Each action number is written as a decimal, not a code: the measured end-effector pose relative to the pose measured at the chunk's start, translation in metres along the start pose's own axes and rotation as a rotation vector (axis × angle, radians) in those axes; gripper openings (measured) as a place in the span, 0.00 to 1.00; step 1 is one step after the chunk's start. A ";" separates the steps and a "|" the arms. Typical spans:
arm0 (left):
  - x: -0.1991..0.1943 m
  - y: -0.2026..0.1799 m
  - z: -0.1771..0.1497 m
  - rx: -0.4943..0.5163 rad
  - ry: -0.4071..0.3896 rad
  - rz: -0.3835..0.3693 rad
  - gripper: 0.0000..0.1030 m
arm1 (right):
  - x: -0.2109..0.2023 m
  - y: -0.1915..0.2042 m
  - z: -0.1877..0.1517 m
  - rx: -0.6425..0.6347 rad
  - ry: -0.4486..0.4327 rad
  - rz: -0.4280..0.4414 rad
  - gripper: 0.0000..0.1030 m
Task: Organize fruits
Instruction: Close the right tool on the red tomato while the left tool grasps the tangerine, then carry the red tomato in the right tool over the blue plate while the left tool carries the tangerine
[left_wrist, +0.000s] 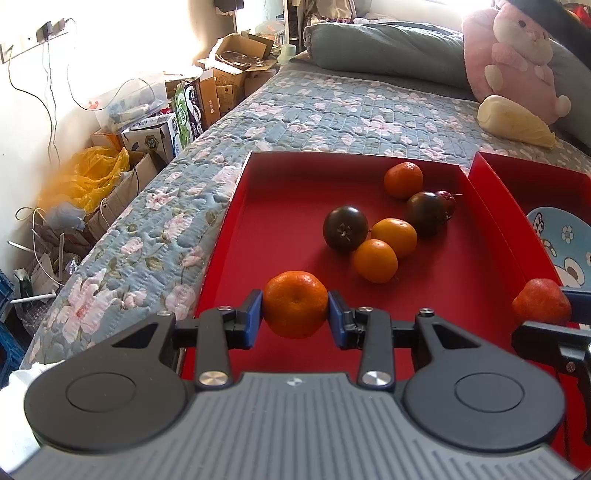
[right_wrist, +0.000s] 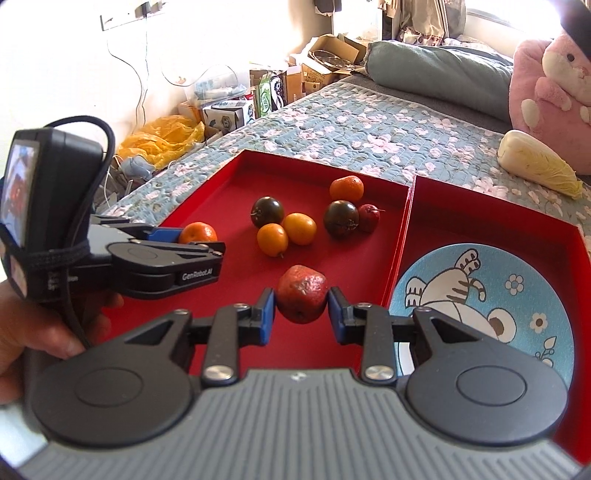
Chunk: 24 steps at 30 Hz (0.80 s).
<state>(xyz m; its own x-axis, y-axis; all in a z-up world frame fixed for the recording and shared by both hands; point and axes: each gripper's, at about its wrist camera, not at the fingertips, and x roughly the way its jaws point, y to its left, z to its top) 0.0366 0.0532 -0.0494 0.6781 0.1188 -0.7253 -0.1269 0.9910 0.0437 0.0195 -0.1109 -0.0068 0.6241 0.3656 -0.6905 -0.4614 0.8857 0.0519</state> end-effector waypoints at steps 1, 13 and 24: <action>-0.001 0.000 0.000 -0.002 -0.001 -0.004 0.42 | -0.002 0.001 -0.001 -0.001 -0.003 0.002 0.33; -0.015 -0.014 -0.003 0.024 -0.033 -0.049 0.42 | -0.022 0.004 -0.005 -0.005 -0.020 0.017 0.33; -0.029 -0.019 -0.007 0.036 -0.061 -0.065 0.42 | -0.041 0.000 -0.012 -0.004 -0.037 0.012 0.33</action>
<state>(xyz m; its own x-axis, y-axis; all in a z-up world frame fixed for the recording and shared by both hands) 0.0150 0.0302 -0.0341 0.7272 0.0566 -0.6841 -0.0555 0.9982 0.0235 -0.0133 -0.1296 0.0128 0.6410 0.3870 -0.6629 -0.4718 0.8798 0.0574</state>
